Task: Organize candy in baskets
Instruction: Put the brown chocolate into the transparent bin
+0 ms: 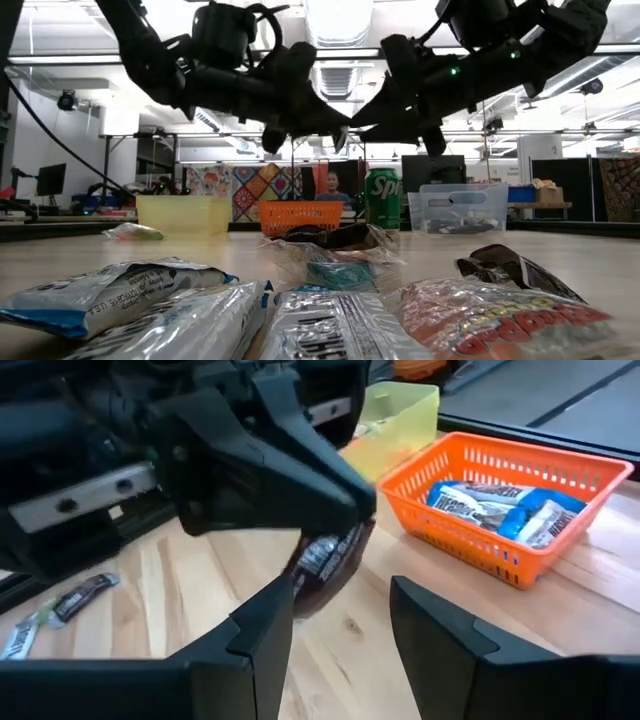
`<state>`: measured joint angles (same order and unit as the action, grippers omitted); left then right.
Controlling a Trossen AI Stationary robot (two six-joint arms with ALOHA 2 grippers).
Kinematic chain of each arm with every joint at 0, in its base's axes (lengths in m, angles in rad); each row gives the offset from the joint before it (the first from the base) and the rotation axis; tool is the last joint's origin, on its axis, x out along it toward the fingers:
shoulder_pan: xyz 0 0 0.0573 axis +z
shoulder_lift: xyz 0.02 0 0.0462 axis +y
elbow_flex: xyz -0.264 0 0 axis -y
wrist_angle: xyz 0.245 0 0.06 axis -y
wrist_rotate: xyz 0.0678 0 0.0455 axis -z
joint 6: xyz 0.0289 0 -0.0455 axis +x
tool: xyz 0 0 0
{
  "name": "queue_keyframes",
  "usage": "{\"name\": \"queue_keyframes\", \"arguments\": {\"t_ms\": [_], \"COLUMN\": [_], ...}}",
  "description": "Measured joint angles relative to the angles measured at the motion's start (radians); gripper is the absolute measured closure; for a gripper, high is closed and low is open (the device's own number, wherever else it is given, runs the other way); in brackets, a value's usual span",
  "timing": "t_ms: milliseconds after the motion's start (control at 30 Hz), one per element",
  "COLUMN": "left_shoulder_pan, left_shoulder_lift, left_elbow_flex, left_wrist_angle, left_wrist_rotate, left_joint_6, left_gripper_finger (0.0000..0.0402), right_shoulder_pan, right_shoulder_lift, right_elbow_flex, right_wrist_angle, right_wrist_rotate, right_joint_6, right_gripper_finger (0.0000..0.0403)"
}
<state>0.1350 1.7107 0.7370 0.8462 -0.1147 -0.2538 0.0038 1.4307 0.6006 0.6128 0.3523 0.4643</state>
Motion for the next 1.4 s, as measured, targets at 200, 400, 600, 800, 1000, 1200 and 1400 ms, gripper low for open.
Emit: {"name": "queue_keyframes", "arguments": {"t_ms": [200, 400, 600, 800, 1000, 1200, 1400], "left_shoulder_pan": [-0.011, -0.024, -0.030, -0.032, -0.039, -0.042, -0.043], "left_shoulder_lift": [-0.001, 0.005, 0.005, 0.005, 0.005, 0.005, 0.005], "left_elbow_flex": [0.009, 0.027, 0.039, 0.039, 0.039, 0.046, 0.054], "left_wrist_angle": [0.000, 0.000, 0.001, 0.003, 0.009, 0.007, 0.004], "left_wrist_rotate": [-0.058, -0.060, -0.061, -0.061, -0.062, -0.063, -0.086], "left_joint_6": [-0.003, -0.001, 0.005, 0.005, 0.004, 0.005, 0.009], "left_gripper_finger": [0.0400, 0.0400, 0.0400, 0.0400, 0.0400, 0.0400, 0.0400], "right_shoulder_pan": [0.001, 0.001, 0.001, 0.001, 0.000, 0.000, 0.000], "right_shoulder_lift": [0.000, 0.000, 0.000, 0.000, 0.000, 0.000, 0.000], "right_elbow_flex": [0.015, 0.016, 0.016, 0.016, 0.015, 0.015, 0.015], "right_wrist_angle": [-0.009, -0.011, -0.011, -0.013, -0.013, -0.009, -0.009], "right_wrist_rotate": [-0.004, -0.010, -0.011, -0.011, -0.011, -0.011, -0.011], "right_joint_6": [0.001, 0.000, 0.000, 0.000, 0.000, 0.000, 0.007], "right_gripper_finger": [0.0247, 0.0247, 0.0247, 0.0249, 0.0250, 0.0250, 0.0250]}}
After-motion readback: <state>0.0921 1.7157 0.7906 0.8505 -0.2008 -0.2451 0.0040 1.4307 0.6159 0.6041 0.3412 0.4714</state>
